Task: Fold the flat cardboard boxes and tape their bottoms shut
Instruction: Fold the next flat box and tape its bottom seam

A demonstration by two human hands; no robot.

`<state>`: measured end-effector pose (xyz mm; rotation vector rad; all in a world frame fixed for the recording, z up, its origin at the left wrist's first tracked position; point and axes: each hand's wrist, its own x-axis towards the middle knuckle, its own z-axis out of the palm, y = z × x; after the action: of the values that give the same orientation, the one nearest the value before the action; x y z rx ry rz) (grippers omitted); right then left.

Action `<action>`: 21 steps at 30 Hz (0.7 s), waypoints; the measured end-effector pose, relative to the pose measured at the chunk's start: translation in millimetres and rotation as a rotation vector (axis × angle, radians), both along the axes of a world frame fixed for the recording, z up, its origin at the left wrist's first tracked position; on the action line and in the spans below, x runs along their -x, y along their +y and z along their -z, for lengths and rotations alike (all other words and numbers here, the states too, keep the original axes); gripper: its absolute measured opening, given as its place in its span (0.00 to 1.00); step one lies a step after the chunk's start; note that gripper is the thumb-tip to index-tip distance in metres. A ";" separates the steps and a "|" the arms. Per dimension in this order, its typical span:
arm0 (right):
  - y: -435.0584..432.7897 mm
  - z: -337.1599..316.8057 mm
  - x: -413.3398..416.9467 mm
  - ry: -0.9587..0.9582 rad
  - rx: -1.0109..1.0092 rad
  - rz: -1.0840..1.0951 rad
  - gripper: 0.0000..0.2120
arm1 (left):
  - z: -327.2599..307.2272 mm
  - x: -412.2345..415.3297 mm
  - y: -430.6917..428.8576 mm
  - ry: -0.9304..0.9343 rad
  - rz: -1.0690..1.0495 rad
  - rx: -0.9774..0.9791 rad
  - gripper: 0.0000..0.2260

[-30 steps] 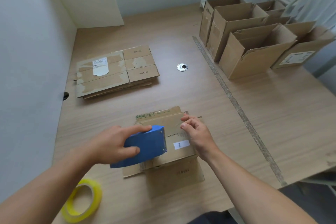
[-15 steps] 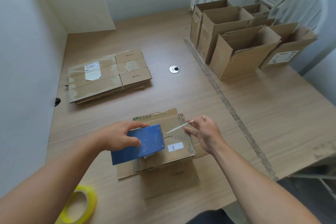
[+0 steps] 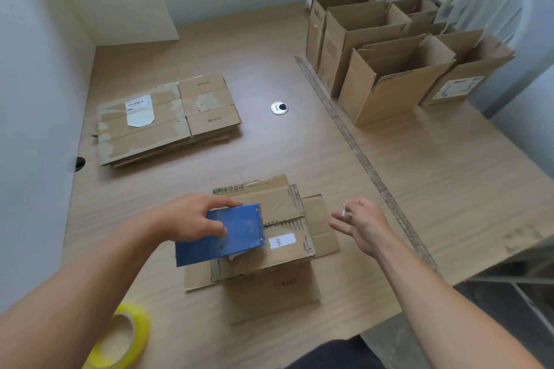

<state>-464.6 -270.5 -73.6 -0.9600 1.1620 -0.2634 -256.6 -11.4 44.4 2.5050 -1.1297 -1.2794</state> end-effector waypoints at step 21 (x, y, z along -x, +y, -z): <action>37.5 41.2 -19.9 0.588 0.504 -0.511 0.11 | 0.1 3.7 -5.4 -0.009 -0.057 -0.054 0.31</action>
<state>-444.7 -233.0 -114.8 -1.8231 1.3514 0.1669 -260.3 -16.9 44.3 2.5637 -1.0318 -1.3026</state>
